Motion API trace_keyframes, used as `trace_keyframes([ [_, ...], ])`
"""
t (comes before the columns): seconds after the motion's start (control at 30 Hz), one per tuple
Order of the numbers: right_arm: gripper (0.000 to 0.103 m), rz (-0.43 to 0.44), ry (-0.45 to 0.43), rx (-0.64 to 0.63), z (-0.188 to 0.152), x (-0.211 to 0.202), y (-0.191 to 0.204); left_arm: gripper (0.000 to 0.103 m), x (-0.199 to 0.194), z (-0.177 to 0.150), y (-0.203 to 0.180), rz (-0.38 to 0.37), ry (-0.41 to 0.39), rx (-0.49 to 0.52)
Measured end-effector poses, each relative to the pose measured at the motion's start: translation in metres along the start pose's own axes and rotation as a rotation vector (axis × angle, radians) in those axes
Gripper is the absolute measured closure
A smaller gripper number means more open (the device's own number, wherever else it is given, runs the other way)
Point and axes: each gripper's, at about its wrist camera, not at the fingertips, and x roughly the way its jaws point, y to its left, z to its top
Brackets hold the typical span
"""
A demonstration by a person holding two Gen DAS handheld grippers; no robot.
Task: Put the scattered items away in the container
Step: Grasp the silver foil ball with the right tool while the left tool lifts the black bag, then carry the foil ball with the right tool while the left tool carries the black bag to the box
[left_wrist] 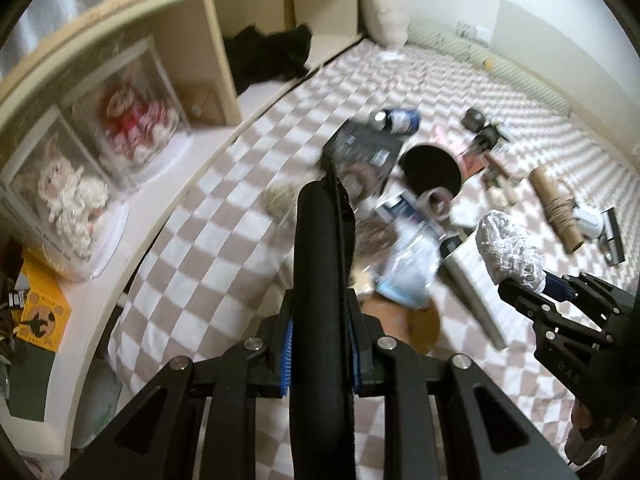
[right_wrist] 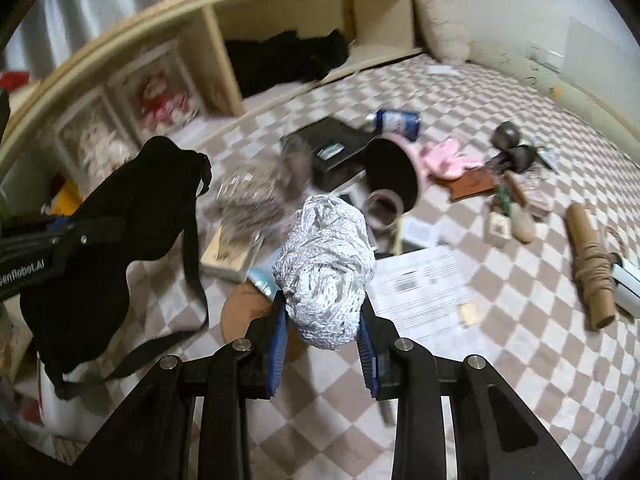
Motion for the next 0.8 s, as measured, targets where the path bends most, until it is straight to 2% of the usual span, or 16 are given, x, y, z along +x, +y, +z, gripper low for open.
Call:
trace_keyframes([
  [0.17, 0.071, -0.021, -0.073, 0.046, 0.008, -0.032, -0.02, 0.082, -0.017, 0.01, -0.022, -0.035, -0.07, 0.012],
  [0.37, 0.071, -0.081, -0.158, 0.089, 0.012, -0.069, -0.05, 0.082, -0.031, 0.018, -0.052, -0.074, -0.116, 0.047],
  [0.8, 0.071, -0.211, -0.213, 0.159, -0.005, -0.121, -0.111, 0.082, -0.048, 0.028, -0.106, -0.131, -0.166, 0.105],
])
